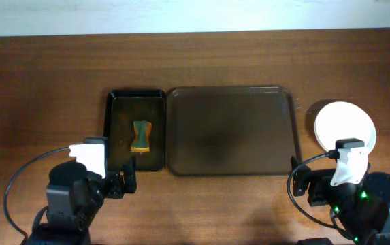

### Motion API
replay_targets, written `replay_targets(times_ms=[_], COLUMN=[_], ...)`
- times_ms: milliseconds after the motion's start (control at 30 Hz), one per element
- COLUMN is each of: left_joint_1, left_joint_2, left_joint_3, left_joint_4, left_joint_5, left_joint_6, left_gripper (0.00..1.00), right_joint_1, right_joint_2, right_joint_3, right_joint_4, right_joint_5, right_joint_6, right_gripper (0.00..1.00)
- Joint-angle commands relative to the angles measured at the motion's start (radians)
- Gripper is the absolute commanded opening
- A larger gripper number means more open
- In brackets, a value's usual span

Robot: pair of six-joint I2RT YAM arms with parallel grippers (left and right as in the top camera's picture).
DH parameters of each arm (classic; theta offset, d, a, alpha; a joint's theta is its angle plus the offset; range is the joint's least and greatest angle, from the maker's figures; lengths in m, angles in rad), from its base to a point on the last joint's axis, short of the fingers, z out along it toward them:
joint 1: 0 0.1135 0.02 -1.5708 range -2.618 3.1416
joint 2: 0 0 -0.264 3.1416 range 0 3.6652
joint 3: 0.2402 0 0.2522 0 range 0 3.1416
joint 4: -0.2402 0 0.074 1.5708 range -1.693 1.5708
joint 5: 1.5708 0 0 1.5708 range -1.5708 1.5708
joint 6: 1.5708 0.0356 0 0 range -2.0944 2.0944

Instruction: Clean dirty plates on tray and stack at the side

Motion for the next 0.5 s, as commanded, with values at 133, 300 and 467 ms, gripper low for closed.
replay_targets(times_ms=[133,300,467], left_joint_1=[-0.001,-0.001,-0.001], left_joint_2=[-0.009,-0.009,-0.009], left_joint_3=[-0.011,-0.011,-0.011], left_joint_4=[0.001,0.001,0.001], left_joint_5=[-0.006,-0.006,-0.006], left_joint_6=[0.016,0.016,0.016], left_gripper=[1.0,1.0,1.0], right_joint_1=[0.005,0.005,0.005], right_joint_2=[-0.007,-0.007,-0.092], right_joint_3=[-0.01,-0.01,-0.142], right_joint_4=[0.0,-0.019,0.155], right_joint_5=[0.016,0.017,0.06], right_joint_6=[0.007,0.006,-0.001], right_gripper=[0.98,0.98,0.98])
